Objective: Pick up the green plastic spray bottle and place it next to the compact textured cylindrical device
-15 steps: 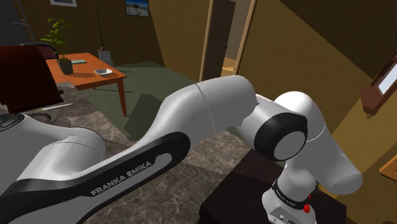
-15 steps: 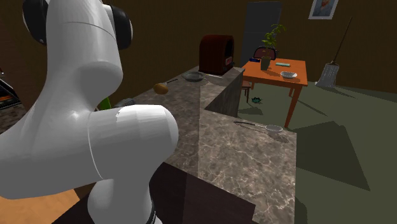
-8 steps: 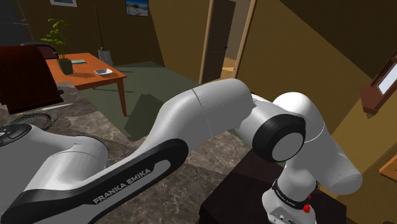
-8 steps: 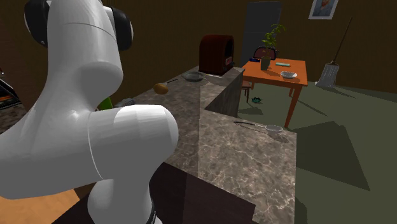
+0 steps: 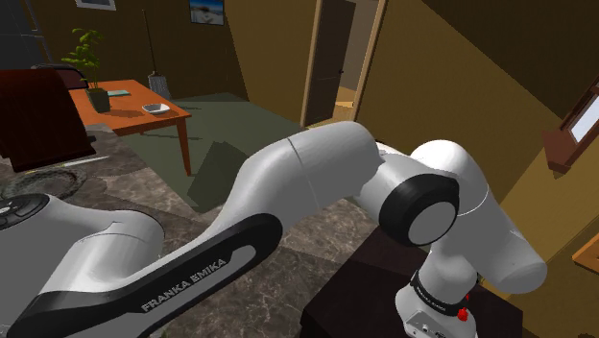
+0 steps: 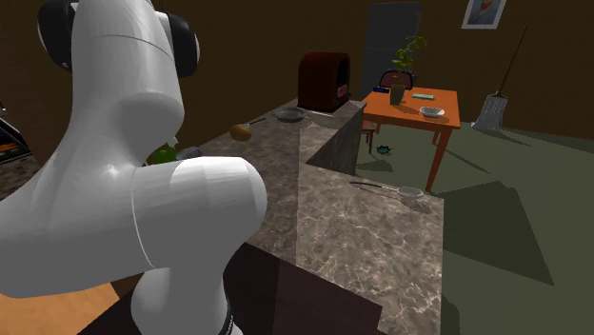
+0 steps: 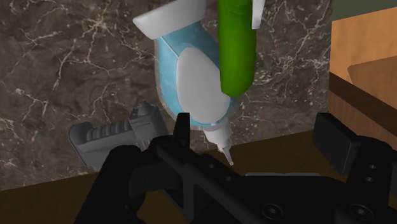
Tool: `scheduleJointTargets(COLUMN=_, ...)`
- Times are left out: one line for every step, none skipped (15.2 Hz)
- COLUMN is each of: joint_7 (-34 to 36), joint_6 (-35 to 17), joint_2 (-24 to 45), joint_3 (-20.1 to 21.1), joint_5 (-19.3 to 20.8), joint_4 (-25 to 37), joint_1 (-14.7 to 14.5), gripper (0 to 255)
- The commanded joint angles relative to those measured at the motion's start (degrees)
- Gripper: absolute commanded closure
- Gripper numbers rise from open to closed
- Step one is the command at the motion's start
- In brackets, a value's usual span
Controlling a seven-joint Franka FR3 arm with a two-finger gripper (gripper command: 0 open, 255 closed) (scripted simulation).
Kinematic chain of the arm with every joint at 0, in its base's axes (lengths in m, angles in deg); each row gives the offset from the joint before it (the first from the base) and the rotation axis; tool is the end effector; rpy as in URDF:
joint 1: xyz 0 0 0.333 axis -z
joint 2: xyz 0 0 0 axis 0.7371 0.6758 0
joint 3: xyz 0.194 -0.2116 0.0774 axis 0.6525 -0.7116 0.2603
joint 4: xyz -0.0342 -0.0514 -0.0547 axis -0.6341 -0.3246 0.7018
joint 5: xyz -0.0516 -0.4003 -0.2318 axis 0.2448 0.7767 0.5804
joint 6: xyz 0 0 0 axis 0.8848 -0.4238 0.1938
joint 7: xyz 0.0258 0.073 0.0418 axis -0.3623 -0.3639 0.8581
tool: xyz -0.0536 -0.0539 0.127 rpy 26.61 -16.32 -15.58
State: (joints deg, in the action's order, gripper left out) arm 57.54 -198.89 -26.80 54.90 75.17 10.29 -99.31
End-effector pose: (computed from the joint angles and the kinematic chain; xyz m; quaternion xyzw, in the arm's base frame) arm 0.4364 0.6983 0.2210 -0.7682 -0.6386 -0.0103 0.0441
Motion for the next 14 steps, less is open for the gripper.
scheduleJointTargets(joint_7=0.0, joint_6=0.1, joint_2=0.1, joint_3=0.0, joint_5=0.0, joint_4=0.1, joint_1=0.0, gripper=0)
scheduleJointTargets(joint_7=-0.1, joint_6=0.1, joint_2=0.1, joint_3=0.0, joint_5=0.0, joint_4=0.1, joint_1=0.1, gripper=0)
scheduleJointTargets(joint_7=-0.1, joint_6=1.4, joint_2=-0.8, joint_3=0.0, joint_5=-0.1, joint_4=0.6, joint_1=0.2, gripper=0)
scheduleJointTargets(joint_7=-0.1, joint_6=2.8, joint_2=-1.6, joint_3=0.1, joint_5=-0.1, joint_4=1.2, joint_1=0.3, gripper=0)
scheduleJointTargets(joint_7=-0.2, joint_6=4.2, joint_2=-2.3, joint_3=0.1, joint_5=-0.2, joint_4=1.9, joint_1=0.3, gripper=0)
scheduleJointTargets(joint_7=-0.2, joint_6=5.4, joint_2=-2.7, joint_3=0.1, joint_5=-0.2, joint_4=2.6, joint_1=0.4, gripper=0)
scheduleJointTargets(joint_7=-0.2, joint_6=5.4, joint_2=-2.7, joint_3=0.1, joint_5=-0.3, joint_4=2.6, joint_1=0.4, gripper=0)
scheduleJointTargets(joint_7=-0.2, joint_6=5.4, joint_2=-2.7, joint_3=0.1, joint_5=-0.3, joint_4=2.6, joint_1=0.4, gripper=0)
scheduleJointTargets(joint_7=-0.2, joint_6=5.4, joint_2=-2.7, joint_3=0.1, joint_5=-0.3, joint_4=2.6, joint_1=0.4, gripper=0)
scheduleJointTargets(joint_7=-0.2, joint_6=5.4, joint_2=-2.7, joint_3=0.1, joint_5=-0.3, joint_4=2.6, joint_1=0.4, gripper=0)
scheduleJointTargets(joint_7=-0.2, joint_6=5.4, joint_2=-2.7, joint_3=0.1, joint_5=-0.3, joint_4=2.6, joint_1=0.4, gripper=0)
scheduleJointTargets(joint_7=-0.2, joint_6=5.4, joint_2=-2.7, joint_3=0.1, joint_5=-0.3, joint_4=2.6, joint_1=0.4, gripper=0)
scheduleJointTargets(joint_7=-0.2, joint_6=5.4, joint_2=-2.7, joint_3=0.1, joint_5=-0.3, joint_4=2.6, joint_1=0.4, gripper=0)
scheduleJointTargets(joint_7=-0.2, joint_6=5.4, joint_2=-2.7, joint_3=0.1, joint_5=-0.3, joint_4=2.6, joint_1=0.4, gripper=0)
